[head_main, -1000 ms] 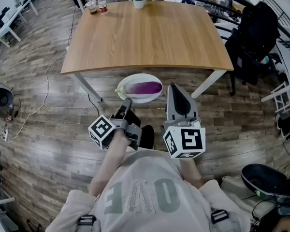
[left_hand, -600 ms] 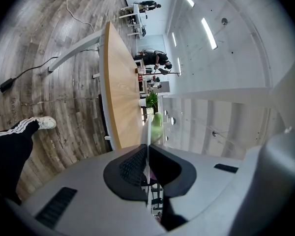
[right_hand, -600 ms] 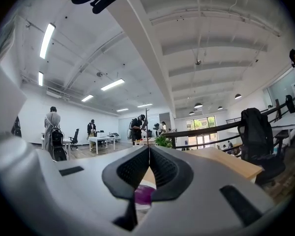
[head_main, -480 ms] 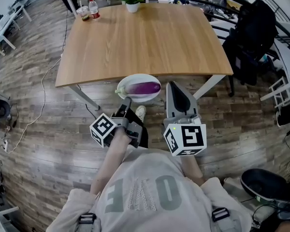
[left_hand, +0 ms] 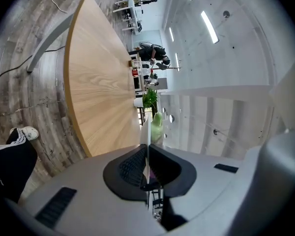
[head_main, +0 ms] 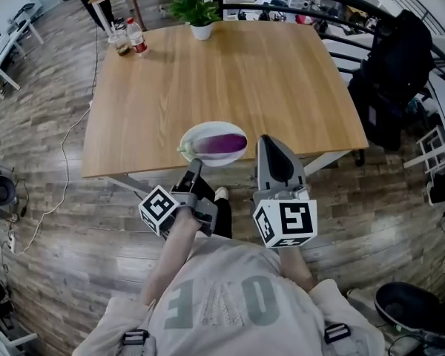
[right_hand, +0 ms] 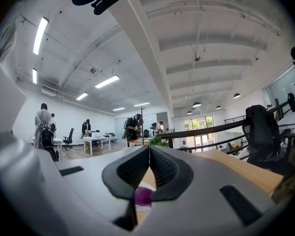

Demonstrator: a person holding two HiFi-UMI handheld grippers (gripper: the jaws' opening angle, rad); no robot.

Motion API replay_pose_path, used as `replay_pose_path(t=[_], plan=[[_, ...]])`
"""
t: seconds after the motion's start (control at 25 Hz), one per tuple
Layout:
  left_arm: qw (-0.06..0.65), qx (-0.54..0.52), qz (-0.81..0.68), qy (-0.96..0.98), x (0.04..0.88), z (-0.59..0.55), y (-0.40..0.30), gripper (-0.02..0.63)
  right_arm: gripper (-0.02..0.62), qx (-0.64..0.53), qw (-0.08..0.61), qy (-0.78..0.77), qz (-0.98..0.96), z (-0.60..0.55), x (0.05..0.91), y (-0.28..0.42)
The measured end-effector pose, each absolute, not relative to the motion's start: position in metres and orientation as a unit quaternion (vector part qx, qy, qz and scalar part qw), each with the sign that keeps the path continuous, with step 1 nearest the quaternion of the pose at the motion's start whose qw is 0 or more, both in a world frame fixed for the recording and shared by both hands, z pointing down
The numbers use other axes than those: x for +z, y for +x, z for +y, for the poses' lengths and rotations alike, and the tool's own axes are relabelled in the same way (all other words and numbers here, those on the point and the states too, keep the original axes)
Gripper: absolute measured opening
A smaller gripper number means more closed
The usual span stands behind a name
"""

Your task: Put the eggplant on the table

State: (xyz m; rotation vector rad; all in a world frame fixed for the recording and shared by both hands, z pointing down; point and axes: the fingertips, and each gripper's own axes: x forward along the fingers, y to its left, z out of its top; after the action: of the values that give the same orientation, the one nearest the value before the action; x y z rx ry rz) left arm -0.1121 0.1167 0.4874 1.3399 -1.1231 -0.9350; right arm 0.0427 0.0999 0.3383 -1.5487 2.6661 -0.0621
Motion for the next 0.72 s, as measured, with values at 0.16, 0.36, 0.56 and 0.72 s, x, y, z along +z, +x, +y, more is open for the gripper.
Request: replay_pose_path(t=[0.16,0.36,0.56,0.72], plan=[[0.546,-0.383,-0.469,0.578,0.482,0.062,-0.127,0.021,0.019,-0.027,0.024,-0.512,0.858,0.043,0.335,0.030],[0.547,-0.378,-0.456,0.592,0.466,-0.003,-0.140,0.020,0.018,-0.023,0.009,-0.513,0.858,-0.025,0.327,0.009],[0.557,-0.366,-0.447,0.597,0.457,-0.054,-0.150,0.020,0.018,-0.019,0.003,-0.518,0.855,-0.076,0.318,-0.010],[0.564,-0.365,-0.444,0.593,0.456,-0.080,-0.155,0.021,0.018,-0.024,-0.008,-0.513,0.858,-0.098,0.318,-0.021]])
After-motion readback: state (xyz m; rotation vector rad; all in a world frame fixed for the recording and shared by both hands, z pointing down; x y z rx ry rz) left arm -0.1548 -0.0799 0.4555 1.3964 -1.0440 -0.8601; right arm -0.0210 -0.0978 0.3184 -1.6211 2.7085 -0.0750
